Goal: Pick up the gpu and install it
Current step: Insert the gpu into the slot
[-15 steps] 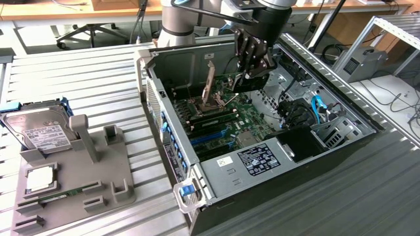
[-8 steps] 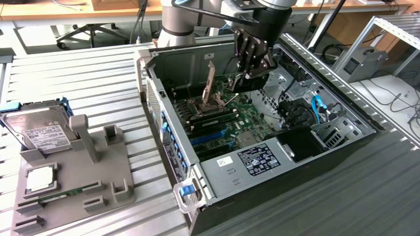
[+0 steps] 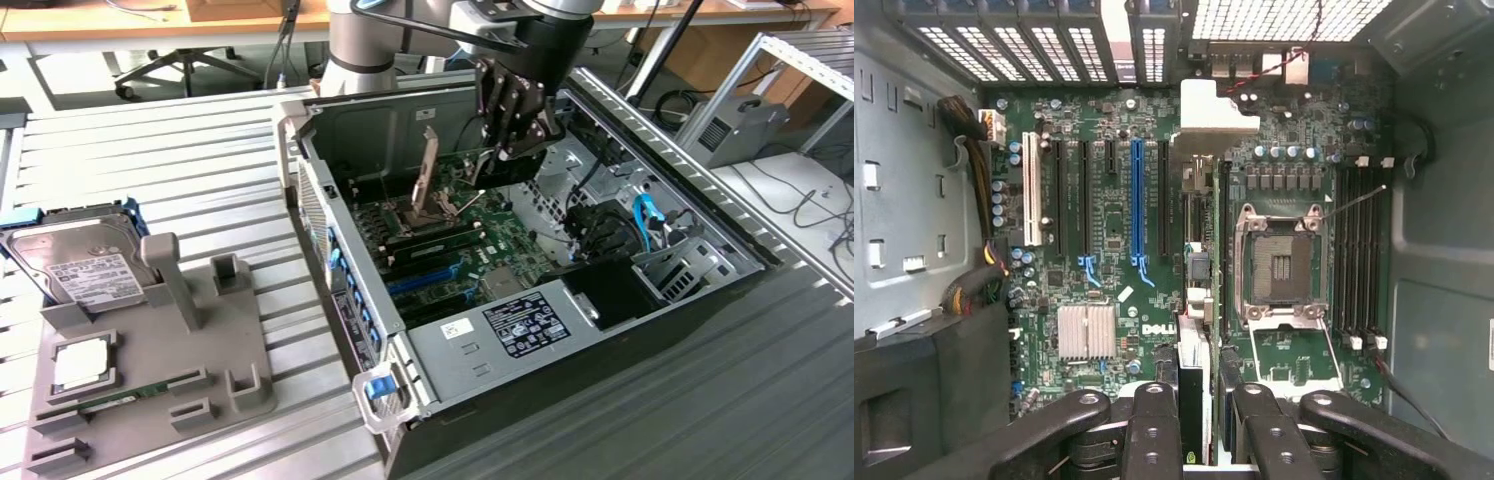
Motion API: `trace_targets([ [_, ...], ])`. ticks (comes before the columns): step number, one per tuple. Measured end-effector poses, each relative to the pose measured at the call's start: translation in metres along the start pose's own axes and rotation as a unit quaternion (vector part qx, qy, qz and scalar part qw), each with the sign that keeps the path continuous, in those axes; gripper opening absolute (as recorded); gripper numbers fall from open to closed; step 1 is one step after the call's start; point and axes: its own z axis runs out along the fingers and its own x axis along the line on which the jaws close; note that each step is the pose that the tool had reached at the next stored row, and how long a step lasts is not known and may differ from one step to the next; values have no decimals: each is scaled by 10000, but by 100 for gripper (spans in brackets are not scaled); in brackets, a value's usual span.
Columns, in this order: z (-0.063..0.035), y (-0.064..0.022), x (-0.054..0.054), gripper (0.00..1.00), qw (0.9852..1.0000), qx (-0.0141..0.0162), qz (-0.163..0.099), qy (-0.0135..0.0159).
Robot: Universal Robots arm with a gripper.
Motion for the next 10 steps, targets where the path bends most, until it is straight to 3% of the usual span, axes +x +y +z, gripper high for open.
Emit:
trace_targets([
  [10, 2, 0, 0, 26, 9999, -4, -126, 3],
])
